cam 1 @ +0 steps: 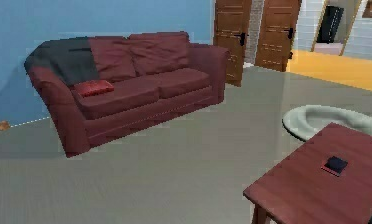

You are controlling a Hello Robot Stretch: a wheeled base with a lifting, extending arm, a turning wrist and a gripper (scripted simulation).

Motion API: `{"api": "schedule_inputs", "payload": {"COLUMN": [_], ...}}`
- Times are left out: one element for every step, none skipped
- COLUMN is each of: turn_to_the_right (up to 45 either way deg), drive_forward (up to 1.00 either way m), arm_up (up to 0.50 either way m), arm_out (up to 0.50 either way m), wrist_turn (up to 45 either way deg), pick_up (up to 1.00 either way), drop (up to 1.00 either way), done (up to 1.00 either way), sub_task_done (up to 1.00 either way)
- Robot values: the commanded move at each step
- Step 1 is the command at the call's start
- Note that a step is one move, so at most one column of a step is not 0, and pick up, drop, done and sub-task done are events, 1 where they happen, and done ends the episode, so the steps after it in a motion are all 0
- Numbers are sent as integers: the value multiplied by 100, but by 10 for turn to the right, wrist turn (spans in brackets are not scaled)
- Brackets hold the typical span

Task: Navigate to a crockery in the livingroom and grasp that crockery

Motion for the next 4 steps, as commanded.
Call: {"api": "schedule_inputs", "payload": {"turn_to_the_right": [-120,450,450,240], "drive_forward": [0,0,0,0], "arm_up": [0,0,0,0], "arm_out": [0,0,0,0], "wrist_turn": [0,0,0,0], "pick_up": [0,0,0,0], "drop": [0,0,0,0], "done": [0,0,0,0], "sub_task_done": [0,0,0,0]}}
